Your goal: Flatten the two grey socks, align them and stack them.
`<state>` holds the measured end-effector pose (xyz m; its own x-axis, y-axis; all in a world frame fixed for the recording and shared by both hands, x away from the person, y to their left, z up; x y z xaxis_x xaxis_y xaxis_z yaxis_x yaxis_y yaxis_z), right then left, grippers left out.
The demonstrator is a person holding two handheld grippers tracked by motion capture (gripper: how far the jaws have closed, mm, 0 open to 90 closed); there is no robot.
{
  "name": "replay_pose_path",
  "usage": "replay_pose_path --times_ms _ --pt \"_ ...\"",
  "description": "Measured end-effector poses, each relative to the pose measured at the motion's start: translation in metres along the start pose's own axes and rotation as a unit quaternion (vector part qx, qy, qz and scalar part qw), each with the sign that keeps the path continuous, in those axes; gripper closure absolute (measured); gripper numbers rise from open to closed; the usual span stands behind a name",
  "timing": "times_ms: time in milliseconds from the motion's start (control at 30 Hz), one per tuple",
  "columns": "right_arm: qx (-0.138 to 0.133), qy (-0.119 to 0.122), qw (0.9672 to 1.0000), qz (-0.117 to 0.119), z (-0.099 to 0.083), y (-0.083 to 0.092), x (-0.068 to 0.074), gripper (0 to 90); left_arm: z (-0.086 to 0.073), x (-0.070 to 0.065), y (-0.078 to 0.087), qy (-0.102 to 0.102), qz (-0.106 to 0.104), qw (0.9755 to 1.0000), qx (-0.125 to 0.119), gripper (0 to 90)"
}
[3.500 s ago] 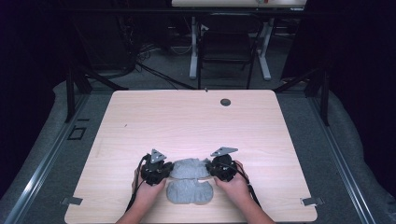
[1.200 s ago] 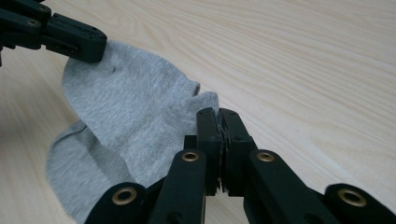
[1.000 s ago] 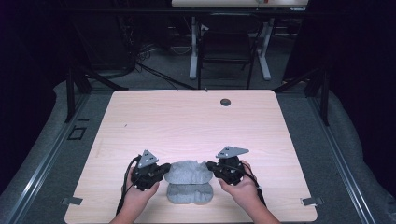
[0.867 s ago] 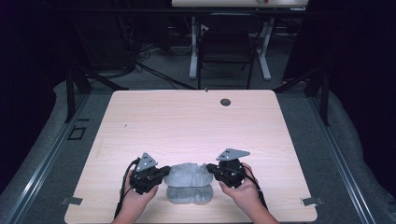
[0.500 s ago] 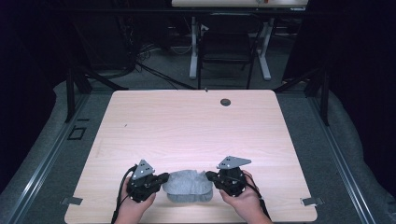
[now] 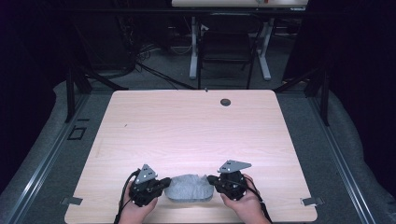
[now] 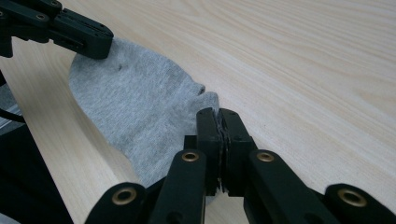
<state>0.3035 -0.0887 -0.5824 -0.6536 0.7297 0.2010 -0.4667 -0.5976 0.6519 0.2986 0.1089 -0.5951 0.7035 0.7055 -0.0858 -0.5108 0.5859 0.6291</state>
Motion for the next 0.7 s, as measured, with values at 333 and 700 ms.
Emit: replay_pose_path --times_ms 333,700 --pt "0.015 -0.003 0.9999 0.001 -0.009 -0.006 -0.002 87.7 -0.008 0.001 -0.006 -0.001 0.001 0.9999 0.013 87.6" --pt "0.034 -0.003 0.9994 -0.008 -0.016 -0.016 -0.009 87.6 -0.015 0.001 -0.018 0.0 0.001 0.9996 0.028 87.5"
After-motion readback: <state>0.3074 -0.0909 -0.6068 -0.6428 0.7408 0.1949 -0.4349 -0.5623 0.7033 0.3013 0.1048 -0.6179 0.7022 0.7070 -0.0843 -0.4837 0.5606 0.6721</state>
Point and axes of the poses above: each handheld gripper's, and its own axes: y roughly backward along the jaws, z roughly out of its top, x roughly to its left, the point moved 8 cm from there along -y, roughly forward along the jaws, and after that the axes turned 4 degrees about -y, right-handed, at the moved point
